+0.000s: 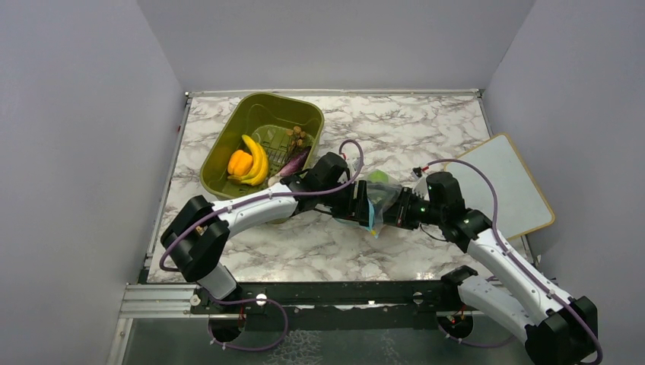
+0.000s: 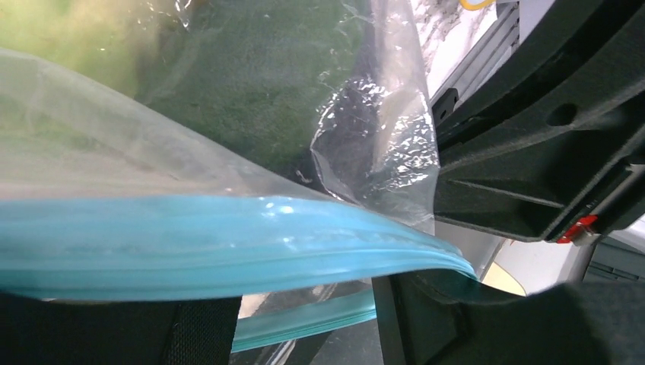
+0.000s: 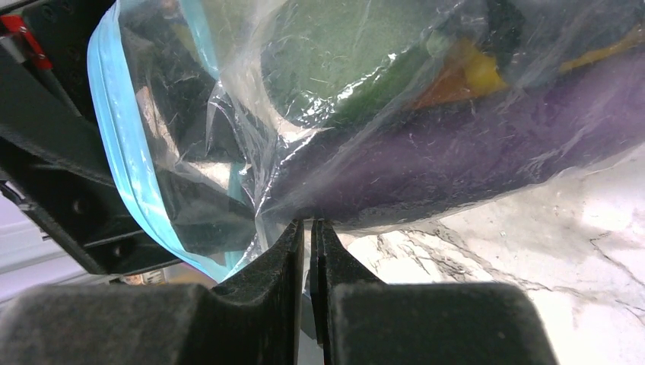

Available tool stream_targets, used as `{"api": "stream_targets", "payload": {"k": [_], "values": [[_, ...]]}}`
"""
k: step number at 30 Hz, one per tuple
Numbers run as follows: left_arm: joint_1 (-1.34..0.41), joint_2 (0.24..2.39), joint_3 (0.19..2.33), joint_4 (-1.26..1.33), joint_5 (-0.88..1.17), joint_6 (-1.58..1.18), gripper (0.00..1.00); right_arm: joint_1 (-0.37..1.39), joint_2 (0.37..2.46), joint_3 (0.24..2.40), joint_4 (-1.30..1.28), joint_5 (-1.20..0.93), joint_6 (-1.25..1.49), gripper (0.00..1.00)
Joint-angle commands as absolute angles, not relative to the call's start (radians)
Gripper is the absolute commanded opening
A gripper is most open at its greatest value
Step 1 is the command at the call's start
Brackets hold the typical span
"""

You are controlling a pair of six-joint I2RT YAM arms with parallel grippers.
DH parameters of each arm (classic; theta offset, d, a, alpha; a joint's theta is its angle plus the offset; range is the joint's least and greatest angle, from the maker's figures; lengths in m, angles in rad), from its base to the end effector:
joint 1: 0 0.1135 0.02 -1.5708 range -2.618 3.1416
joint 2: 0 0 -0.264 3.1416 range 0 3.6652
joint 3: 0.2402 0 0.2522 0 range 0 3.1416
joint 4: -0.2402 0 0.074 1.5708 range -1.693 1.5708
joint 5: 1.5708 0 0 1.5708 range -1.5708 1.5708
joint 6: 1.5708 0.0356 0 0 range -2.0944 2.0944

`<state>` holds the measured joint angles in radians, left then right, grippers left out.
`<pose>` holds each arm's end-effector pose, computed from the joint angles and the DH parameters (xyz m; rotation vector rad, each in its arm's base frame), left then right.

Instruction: Open the zip-top bag and remove the fake food

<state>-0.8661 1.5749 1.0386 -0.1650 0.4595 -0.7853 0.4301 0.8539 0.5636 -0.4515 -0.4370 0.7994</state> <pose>0.2103 -0.2717 0.2356 0.3829 2.5581 -1.2855 0.1544 0.0874 0.2281 0.2180 2.4911 1.0830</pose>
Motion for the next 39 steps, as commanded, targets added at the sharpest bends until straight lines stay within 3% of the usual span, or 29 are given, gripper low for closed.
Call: {"api": "stream_targets", "payload": {"k": [1, 5, 11, 17, 19, 24, 30, 34, 39], "values": [[-0.875, 1.595, 1.064, -0.127, 0.484, -0.781, 0.58, 0.428, 0.836, 0.564, -0.422, -0.399, 0.8, 0.09], [-0.874, 1.605, 1.054, -0.11, 0.485, -0.792, 0.51, 0.428, 0.834, 0.576, -0.44, -0.383, 0.792, 0.09], [-0.875, 1.602, 1.033, -0.082, 0.494, -0.806, 0.3, 0.428, 0.82, 0.613, -0.477, -0.359, 0.769, 0.09], [-0.875, 1.611, 1.04, -0.091, 0.488, -0.799, 0.26, 0.427, 0.819, 0.625, -0.502, -0.336, 0.735, 0.09], [-0.876, 1.613, 1.047, -0.116, 0.478, -0.785, 0.26, 0.428, 0.83, 0.624, -0.529, -0.306, 0.738, 0.09], [-0.876, 1.631, 1.062, -0.145, 0.482, -0.764, 0.5, 0.427, 0.826, 0.558, -0.496, -0.221, 0.777, 0.09], [-0.887, 1.655, 1.062, -0.099, 0.501, -0.789, 0.62, 0.428, 0.857, 0.514, -0.432, -0.278, 0.801, 0.09], [-0.894, 1.67, 1.066, -0.063, 0.515, -0.81, 0.6, 0.428, 0.868, 0.497, -0.395, -0.321, 0.821, 0.09], [-0.897, 1.65, 1.065, -0.09, 0.475, -0.803, 0.37, 0.428, 0.844, 0.515, -0.429, -0.289, 0.812, 0.09]]}}
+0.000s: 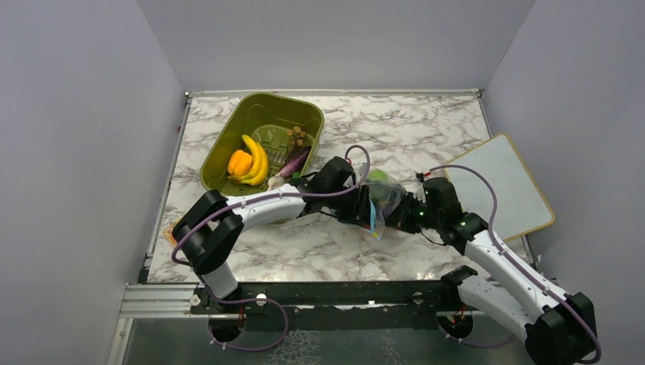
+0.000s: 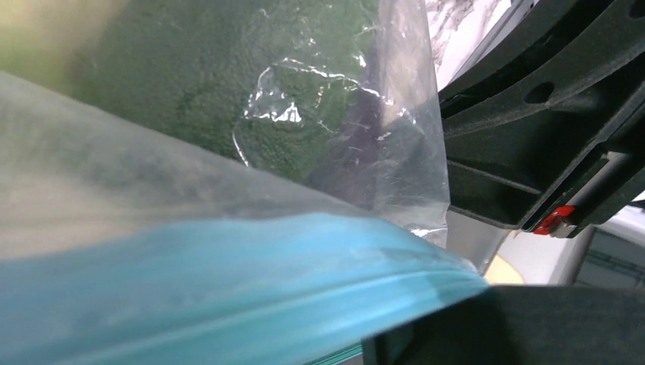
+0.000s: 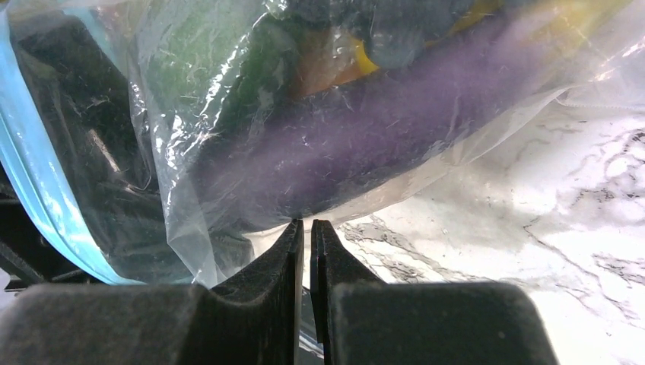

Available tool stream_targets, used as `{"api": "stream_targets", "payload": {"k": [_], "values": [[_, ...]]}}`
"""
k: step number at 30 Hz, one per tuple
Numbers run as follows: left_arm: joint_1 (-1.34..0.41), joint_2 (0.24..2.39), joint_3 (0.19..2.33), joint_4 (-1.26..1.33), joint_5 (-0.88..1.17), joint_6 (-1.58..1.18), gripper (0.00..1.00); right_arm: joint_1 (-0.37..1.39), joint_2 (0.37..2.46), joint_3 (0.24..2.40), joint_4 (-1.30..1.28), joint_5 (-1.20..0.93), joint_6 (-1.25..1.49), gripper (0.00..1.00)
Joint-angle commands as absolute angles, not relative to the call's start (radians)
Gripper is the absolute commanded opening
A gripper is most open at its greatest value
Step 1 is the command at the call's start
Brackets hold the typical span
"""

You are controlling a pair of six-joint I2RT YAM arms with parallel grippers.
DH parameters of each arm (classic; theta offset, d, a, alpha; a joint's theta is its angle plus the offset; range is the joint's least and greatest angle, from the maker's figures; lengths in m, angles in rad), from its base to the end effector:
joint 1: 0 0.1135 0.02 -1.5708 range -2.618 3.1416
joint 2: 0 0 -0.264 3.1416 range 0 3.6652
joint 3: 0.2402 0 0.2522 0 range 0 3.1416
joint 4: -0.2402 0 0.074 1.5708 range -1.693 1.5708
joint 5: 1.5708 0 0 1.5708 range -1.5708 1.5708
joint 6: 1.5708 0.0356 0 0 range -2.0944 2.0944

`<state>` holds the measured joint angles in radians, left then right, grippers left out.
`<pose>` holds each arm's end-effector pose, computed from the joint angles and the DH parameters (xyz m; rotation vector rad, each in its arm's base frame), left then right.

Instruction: Open the zip-top bag and remove the fake food

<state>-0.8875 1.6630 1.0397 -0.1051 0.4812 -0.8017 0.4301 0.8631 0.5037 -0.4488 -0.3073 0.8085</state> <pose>0.2126 -0.2873 0.2118 0.3999 2.6036 -1.3037 0.1531 0.0821 0.2061 0.3229 2.5252 0.9117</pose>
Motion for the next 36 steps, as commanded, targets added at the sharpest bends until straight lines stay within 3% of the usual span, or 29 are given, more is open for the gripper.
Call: {"api": "stream_targets", "payload": {"k": [1, 4, 9, 17, 21, 32, 36], "values": [[-0.897, 1.642, 1.067, -0.106, 0.457, -0.798, 0.33, 0.428, 0.834, 0.526, -0.445, -0.275, 0.799, 0.09], [-0.897, 1.616, 1.065, -0.131, 0.425, -0.786, 0.27, 0.428, 0.794, 0.566, -0.486, -0.234, 0.754, 0.11], [-0.896, 1.578, 1.059, -0.128, 0.396, -0.782, 0.21, 0.428, 0.725, 0.629, -0.501, -0.23, 0.653, 0.27], [-0.896, 1.564, 1.054, -0.11, 0.391, -0.792, 0.17, 0.428, 0.775, 0.683, -0.37, -0.542, 0.553, 0.44], [-0.897, 1.56, 1.049, -0.108, 0.389, -0.792, 0.17, 0.428, 0.858, 0.712, -0.344, -0.649, 0.548, 0.46], [-0.896, 1.556, 1.049, -0.111, 0.392, -0.792, 0.15, 0.428, 0.932, 0.755, -0.384, -0.579, 0.446, 0.46], [-0.897, 1.555, 1.053, -0.11, 0.392, -0.792, 0.14, 0.428, 0.973, 0.777, -0.396, -0.588, 0.404, 0.37]]}}
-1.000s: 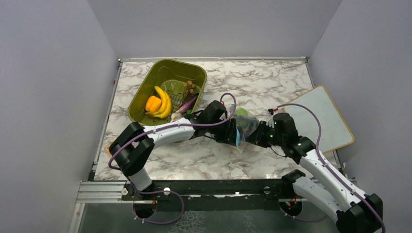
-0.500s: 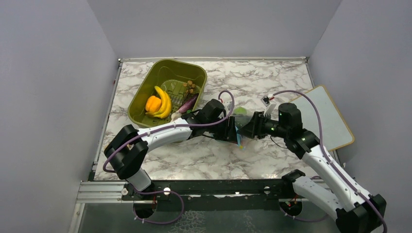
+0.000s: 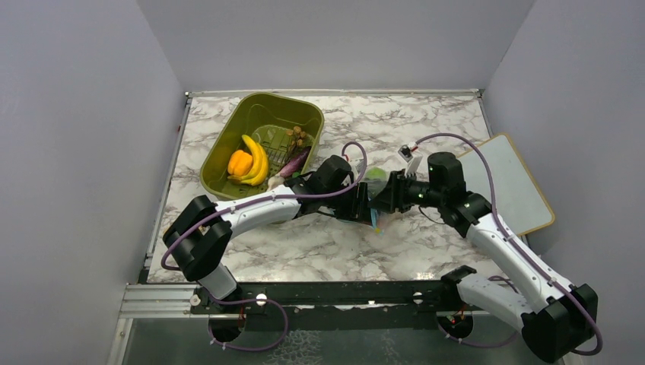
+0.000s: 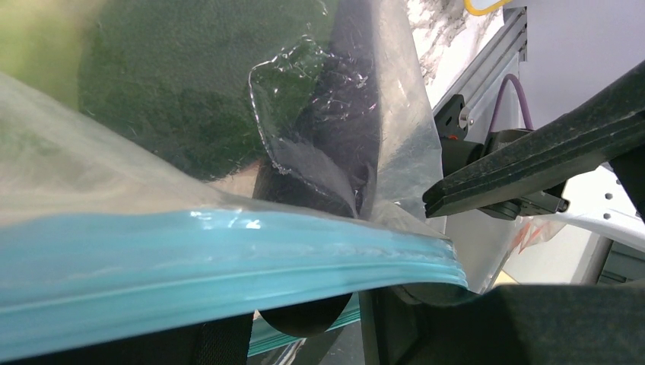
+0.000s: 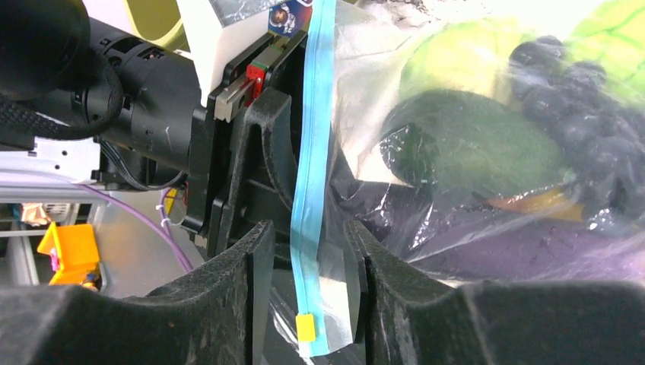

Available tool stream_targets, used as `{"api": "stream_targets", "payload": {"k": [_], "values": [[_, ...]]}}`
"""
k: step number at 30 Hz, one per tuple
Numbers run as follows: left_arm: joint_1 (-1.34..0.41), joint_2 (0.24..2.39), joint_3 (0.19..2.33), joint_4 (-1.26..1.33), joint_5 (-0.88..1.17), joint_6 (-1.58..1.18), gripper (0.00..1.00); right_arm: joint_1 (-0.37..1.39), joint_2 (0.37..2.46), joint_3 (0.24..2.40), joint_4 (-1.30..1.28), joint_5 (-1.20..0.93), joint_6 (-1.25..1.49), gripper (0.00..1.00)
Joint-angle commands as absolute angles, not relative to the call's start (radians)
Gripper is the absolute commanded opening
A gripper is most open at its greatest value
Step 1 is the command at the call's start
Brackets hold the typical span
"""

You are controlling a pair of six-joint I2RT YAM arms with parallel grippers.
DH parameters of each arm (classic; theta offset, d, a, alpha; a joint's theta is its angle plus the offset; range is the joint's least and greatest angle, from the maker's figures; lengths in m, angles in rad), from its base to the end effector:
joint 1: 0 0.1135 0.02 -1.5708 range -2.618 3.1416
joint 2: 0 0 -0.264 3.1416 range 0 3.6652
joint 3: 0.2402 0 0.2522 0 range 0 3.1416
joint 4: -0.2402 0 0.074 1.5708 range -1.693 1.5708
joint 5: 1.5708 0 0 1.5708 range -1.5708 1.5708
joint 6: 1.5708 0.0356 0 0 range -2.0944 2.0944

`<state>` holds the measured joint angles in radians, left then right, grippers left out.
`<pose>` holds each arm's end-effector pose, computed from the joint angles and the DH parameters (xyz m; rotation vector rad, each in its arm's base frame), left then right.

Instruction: Open the zip-top bag and remove the fake food

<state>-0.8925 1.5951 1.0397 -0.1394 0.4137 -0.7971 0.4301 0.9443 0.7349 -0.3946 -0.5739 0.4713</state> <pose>0.2073 -0.2800 0.2310 0.3742 2.5508 -1.2561 0.1763 0.1021 0.2761 -0.3039 2.2699 1.1186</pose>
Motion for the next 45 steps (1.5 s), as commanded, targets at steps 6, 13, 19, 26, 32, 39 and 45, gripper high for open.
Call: {"api": "stream_targets", "payload": {"k": [6, 13, 19, 26, 32, 39, 45], "values": [[-0.896, 1.553, 1.054, -0.12, 0.388, -0.789, 0.13, 0.428, 0.991, 0.78, -0.386, -0.593, 0.41, 0.17], [-0.896, 1.544, 1.066, -0.153, 0.368, -0.771, 0.13, 0.428, 0.949, 0.764, -0.395, -0.452, 0.432, 0.03], [-0.895, 1.518, 1.079, -0.219, 0.34, -0.735, 0.1, 0.428, 0.94, 0.753, -0.425, -0.357, 0.457, 0.01], [-0.894, 1.505, 1.15, -0.375, 0.298, -0.586, 0.08, 0.428, 0.912, 0.716, -0.423, -0.355, 0.469, 0.01], [-0.895, 1.537, 1.299, -0.632, 0.348, -0.369, 0.05, 0.428, 0.898, 0.724, -0.446, -0.305, 0.472, 0.01], [-0.895, 1.519, 1.377, -0.879, 0.281, -0.25, 0.01, 0.428, 0.893, 0.746, -0.451, -0.267, 0.471, 0.01], [-0.896, 1.447, 1.441, -1.035, 0.234, -0.226, 0.0, 0.428, 0.886, 0.742, -0.46, -0.243, 0.485, 0.01]]}}
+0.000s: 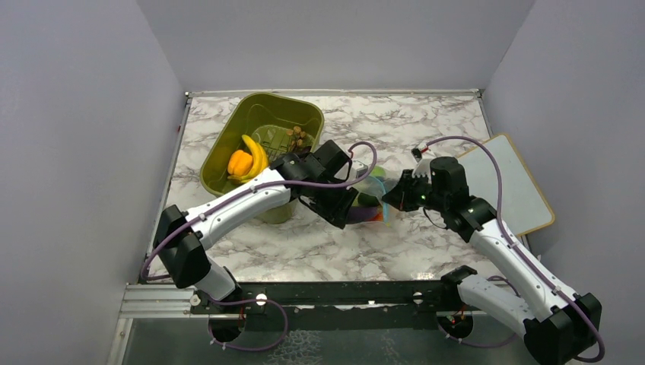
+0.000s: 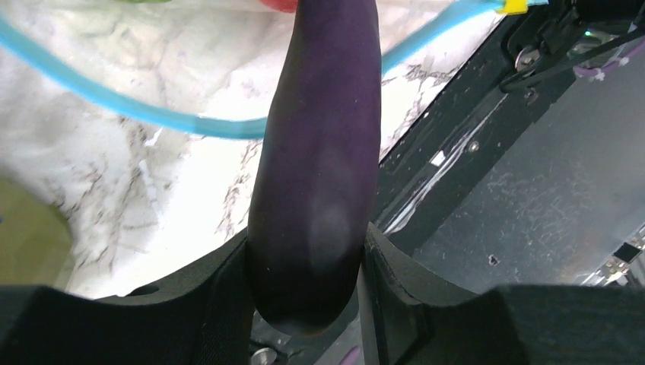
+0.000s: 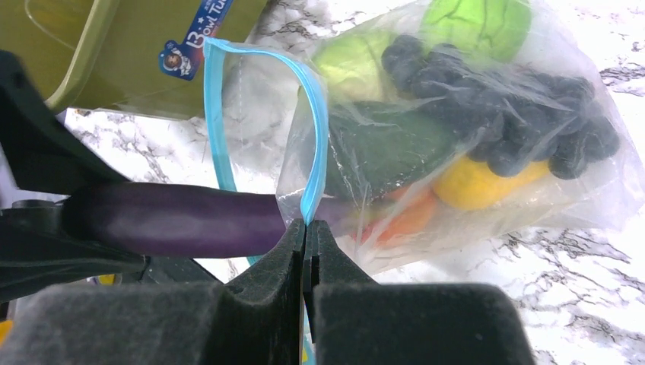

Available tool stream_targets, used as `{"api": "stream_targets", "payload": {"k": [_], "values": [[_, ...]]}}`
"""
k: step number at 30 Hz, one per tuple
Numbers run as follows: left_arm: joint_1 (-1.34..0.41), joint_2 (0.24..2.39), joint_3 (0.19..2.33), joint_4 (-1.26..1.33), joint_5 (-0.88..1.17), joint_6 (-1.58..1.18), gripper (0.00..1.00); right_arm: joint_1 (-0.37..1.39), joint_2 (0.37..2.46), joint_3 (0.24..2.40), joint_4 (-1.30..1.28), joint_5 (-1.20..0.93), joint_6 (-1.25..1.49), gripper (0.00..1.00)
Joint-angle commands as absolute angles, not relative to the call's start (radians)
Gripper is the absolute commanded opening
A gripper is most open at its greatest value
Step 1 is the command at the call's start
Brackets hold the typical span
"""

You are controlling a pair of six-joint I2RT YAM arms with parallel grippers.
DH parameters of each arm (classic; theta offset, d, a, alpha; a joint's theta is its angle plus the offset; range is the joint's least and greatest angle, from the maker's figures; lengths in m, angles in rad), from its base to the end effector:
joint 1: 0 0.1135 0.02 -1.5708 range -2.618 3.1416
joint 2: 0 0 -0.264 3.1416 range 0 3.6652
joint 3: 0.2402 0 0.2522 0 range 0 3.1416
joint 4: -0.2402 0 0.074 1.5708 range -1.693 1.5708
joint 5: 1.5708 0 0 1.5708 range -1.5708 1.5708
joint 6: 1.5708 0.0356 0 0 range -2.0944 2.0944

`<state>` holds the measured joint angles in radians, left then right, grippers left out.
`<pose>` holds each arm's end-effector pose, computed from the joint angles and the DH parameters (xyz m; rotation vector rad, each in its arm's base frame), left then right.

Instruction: Open the zip-top bag and remove the fake food

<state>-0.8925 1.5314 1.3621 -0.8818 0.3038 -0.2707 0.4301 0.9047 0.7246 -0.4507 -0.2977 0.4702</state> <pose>0.1892 -0.2518 0.3014 0.9557 2.6052 -0.7596 0.1737 0.0912 0.2725 -0.1284 2.2916 0.8148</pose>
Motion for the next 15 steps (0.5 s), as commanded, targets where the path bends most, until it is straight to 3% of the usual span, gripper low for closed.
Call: {"api": "stream_targets", "payload": {"k": [1, 7, 15], "values": [[-0.895, 1.432, 1.456, -1.053, 0.211, -0.23, 0.0, 0.428, 0.886, 0.743, -0.462, -0.24, 0.485, 0.01], [-0.894, 1.344, 1.512, -1.151, 0.151, -0.214, 0.0, 0.428, 0.878, 0.748, -0.456, -0.23, 0.485, 0.01], [-0.874, 1.335, 1.588, -1.275, -0.073, -0.227, 0.0, 0.428, 0.883, 0.76, -0.474, -0.214, 0.482, 0.01]]}}
